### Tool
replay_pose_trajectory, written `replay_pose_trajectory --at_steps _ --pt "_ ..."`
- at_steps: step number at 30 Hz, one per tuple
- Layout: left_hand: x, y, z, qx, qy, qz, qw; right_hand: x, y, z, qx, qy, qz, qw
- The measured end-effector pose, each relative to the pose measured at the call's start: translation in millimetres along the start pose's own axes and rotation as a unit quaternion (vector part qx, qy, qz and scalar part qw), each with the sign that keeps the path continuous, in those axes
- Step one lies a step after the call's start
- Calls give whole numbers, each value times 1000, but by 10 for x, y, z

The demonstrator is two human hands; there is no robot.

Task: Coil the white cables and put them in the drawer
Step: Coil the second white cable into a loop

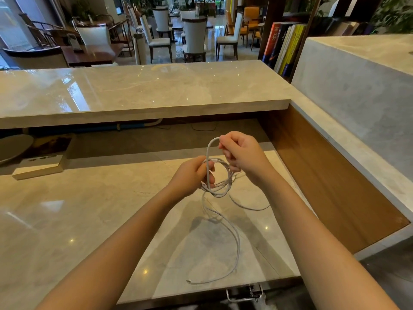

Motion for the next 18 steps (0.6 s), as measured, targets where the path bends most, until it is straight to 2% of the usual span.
replay_pose_trajectory --at_steps 5,8,11,14,16,18 --pt "28 -39 67 22 -182 50 982 163 14 87 11 -77 34 996" --pt "55 -56 51 23 -233 25 972 283 14 130 37 -116 0 993" --pt "259 -24 2 -8 -127 -76 989 329 -29 55 36 -74 -38 996" --pt "303 3 -83 -48 -11 -104 993 152 -87 -47 -15 71 19 997" --pt "255 23 -26 -40 32 -81 995 129 -84 27 -12 8 41 999" --pt "130 29 120 14 -15 7 1000 208 -32 159 32 -165 17 986"
Point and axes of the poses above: each hand's wrist, its own y-axis towards the middle knuckle, its own x-axis out of the back of the hand, z = x × y, the point moved 9 cm from there along y, towards the middle knuckle, and after that the axes turned 10 degrees about -y, right-handed, at the moved point
